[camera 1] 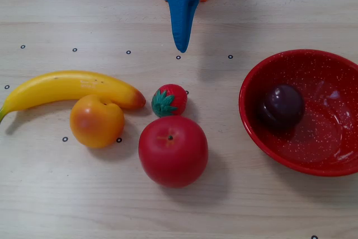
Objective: Put the plum in the red bowl.
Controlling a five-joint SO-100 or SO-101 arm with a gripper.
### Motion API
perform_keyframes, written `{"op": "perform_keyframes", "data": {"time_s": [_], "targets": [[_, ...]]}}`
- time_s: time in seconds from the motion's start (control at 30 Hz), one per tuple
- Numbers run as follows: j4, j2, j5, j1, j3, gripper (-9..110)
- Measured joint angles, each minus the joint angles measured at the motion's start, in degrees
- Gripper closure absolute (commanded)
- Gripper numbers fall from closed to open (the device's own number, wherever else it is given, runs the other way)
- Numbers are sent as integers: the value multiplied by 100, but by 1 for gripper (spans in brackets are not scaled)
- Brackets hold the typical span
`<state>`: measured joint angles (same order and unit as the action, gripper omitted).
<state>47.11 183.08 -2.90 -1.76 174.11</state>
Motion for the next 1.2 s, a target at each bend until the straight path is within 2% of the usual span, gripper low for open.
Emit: {"op": "perform_keyframes", "data": {"time_s": [0.27, 0.63, 1.2], "targets": [[562, 0, -132, 0, 0, 101], [562, 0, 290, 0, 0, 101], [562, 0, 290, 0, 0, 101]]}}
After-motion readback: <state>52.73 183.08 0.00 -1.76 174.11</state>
